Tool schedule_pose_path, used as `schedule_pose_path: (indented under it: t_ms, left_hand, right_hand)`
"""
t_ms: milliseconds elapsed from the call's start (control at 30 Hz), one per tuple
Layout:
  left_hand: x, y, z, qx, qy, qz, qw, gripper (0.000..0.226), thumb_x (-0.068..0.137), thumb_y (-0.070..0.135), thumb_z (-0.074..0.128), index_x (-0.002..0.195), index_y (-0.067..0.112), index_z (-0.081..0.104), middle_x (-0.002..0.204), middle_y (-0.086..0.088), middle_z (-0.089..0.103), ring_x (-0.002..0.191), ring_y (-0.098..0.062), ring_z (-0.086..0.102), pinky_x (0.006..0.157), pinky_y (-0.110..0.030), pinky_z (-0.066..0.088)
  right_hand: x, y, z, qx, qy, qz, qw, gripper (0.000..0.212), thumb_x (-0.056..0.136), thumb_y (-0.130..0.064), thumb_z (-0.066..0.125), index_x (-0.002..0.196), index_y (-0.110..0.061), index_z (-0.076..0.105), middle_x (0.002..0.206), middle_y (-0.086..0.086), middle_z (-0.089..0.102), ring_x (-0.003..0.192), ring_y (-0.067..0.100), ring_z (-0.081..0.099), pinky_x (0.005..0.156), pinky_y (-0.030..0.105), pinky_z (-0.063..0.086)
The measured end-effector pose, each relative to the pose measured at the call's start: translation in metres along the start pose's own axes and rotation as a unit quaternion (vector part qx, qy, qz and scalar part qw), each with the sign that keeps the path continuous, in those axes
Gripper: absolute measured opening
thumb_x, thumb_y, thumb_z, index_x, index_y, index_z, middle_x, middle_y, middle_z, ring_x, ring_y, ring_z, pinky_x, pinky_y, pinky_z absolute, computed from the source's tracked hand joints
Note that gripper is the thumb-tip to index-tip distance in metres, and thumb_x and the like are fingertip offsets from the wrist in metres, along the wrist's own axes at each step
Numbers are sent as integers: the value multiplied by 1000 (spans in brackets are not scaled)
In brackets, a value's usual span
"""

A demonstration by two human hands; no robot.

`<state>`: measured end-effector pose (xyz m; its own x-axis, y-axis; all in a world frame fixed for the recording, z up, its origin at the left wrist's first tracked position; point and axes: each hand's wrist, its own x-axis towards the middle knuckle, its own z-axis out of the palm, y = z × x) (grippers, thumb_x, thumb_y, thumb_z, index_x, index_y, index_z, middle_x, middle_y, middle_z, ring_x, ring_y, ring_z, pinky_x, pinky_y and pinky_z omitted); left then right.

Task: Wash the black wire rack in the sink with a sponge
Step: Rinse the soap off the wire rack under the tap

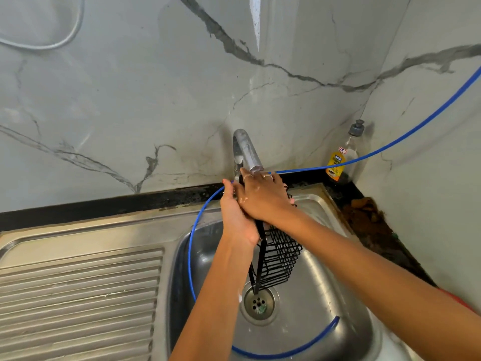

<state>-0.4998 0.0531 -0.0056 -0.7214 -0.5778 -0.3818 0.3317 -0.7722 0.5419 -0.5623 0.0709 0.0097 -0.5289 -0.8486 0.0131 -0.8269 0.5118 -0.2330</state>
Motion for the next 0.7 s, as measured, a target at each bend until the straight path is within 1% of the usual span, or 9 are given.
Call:
schedule_pose_path:
  t_ms: [67,133,200,233,333,400,500,633,700]
  left_hand:
    - [3,1,-2,-20,-32,-3,999,60,97,60,27,100,12,64,79,-8,75,68,-25,73,69,-44,51]
    - [4,4,-4,-33,-43,-20,998,72,95,63,26,112,2,60,84,-14,74,71,-29,73,64,-45,56]
    - [7,5,-9,-1,-54,-35,998,78,93,67,28,131,3,53,104,-20,69,86,-37,70,71,-45,58]
    - [7,5,-10,18,-59,-41,997,74,93,65,29,132,7,54,109,-20,67,88,-39,69,73,-44,57]
    - [5,2,-13,31,-60,-36,997,48,97,54,36,114,18,63,102,-15,70,84,-35,71,69,-41,58]
    - [4,0,-15,32,-63,-33,997,39,98,50,38,109,22,62,105,-13,68,92,-35,65,77,-46,56]
    - [1,6,-19,17,-49,-16,999,40,98,49,38,108,18,62,111,-14,67,101,-35,60,89,-51,47]
    - [-3,22,-25,-34,-50,13,998,46,100,45,37,111,8,61,99,-15,68,93,-28,68,84,-42,55]
    - [-6,26,-29,-40,-46,23,998,46,101,43,36,121,7,57,108,-14,70,93,-28,70,75,-40,59]
  right_hand:
    - [-23,2,0,13,-7,-32,999,55,102,-37,20,151,-12,20,157,8,21,145,23,15,117,40,6]
    - [-50,1,3,19,-1,-62,998,57,101,-38,13,152,-13,13,160,4,9,147,18,3,119,36,0]
    - [-78,0,9,17,21,-84,996,68,93,-43,0,152,-12,15,159,6,12,147,18,6,119,35,0]
    - [-91,1,11,13,35,-93,995,73,90,-45,-1,152,-13,19,158,7,17,147,18,10,119,34,2]
    - [-109,11,12,4,37,-110,993,69,90,-50,-1,152,-25,16,159,-5,13,146,9,8,115,30,-3]
    - [-104,14,7,16,4,-91,996,60,93,-52,0,151,-37,7,159,-17,1,145,1,-1,116,35,-7]
    - [-91,6,1,48,-18,-77,996,47,102,-45,12,148,-45,6,158,-19,-5,145,2,-5,118,42,-6]
    - [-81,-2,1,65,11,-86,994,43,102,-43,14,144,-55,12,159,-18,0,146,8,-10,118,48,-1]
    - [-79,-7,4,80,17,-90,993,43,101,-44,17,143,-55,19,159,-16,4,147,10,-5,118,49,4]
